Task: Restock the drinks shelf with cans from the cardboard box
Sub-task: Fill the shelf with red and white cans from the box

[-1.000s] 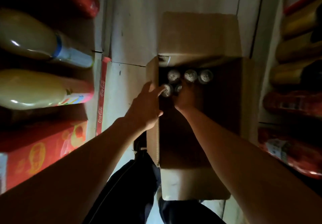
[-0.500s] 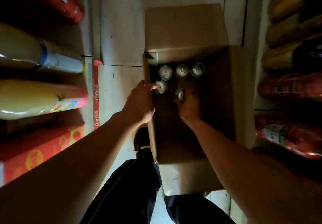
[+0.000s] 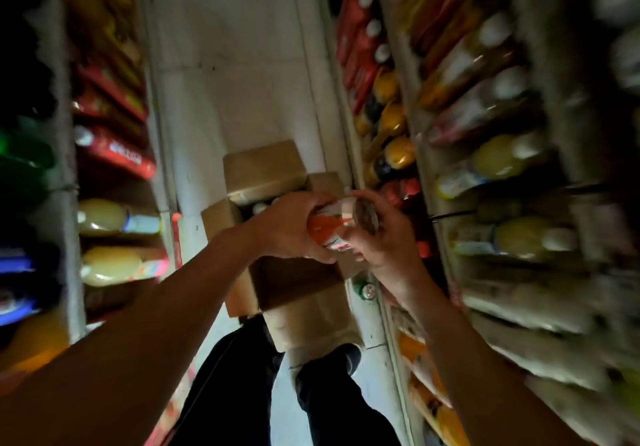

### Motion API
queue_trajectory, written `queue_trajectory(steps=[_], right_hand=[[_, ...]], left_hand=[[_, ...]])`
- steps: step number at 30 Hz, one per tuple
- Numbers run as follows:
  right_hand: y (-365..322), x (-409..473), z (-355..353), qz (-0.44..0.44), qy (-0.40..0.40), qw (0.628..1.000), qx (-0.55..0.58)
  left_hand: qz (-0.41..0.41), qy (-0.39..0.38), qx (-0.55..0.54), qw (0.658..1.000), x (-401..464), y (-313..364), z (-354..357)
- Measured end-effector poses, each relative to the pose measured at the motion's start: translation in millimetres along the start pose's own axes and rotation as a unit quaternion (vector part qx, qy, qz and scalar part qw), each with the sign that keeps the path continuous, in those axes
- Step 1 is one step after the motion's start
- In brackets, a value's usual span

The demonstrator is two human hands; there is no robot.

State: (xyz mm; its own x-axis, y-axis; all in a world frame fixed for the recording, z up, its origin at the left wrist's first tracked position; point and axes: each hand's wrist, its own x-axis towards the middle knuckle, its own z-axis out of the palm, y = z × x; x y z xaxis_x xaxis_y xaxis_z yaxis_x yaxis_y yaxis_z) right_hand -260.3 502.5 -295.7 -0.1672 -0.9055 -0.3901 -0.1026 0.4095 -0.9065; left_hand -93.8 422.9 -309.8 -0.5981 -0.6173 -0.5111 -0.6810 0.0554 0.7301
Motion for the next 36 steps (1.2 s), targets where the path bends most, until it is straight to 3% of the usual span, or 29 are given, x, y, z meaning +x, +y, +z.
queue_trajectory(steps=[3, 6, 12, 17, 23, 31, 33, 36], right_hand=[[-114, -56, -50, -0.054, 0.016, 0.998, 0.000], [-195, -113, -93, -0.091, 0.043, 0.995, 0.017], [-291, -228, -157, -0.142, 0.146, 0.979, 0.028], [-312, -295, -174, -0.161, 0.313, 0.934, 0.070], [-309, -350, -196, -0.150, 0.478, 0.864, 0.050], [-268, -388, -228, -0.061, 0.607, 0.792, -0.010], [-253, -390, -237, -0.045, 0.639, 0.768, -0.011], [-236, -395, -255, -0.024, 0.675, 0.737, -0.003]], left_hand=[[0.076, 0.013, -0.024, 0.997, -48, 113, -44], [0.125, -0.031, -0.094, 0.987, -87, 202, -70], [0.249, -0.102, -0.089, 0.959, -129, 351, -84], [0.350, -0.116, -0.008, 0.930, -152, 424, -59], [0.455, -0.107, -0.012, 0.884, -166, 479, -3], [0.481, -0.160, -0.006, 0.862, -172, 511, 72], [0.482, -0.166, 0.043, 0.859, -166, 516, 82], [0.480, -0.114, 0.179, 0.851, -150, 521, 82]])
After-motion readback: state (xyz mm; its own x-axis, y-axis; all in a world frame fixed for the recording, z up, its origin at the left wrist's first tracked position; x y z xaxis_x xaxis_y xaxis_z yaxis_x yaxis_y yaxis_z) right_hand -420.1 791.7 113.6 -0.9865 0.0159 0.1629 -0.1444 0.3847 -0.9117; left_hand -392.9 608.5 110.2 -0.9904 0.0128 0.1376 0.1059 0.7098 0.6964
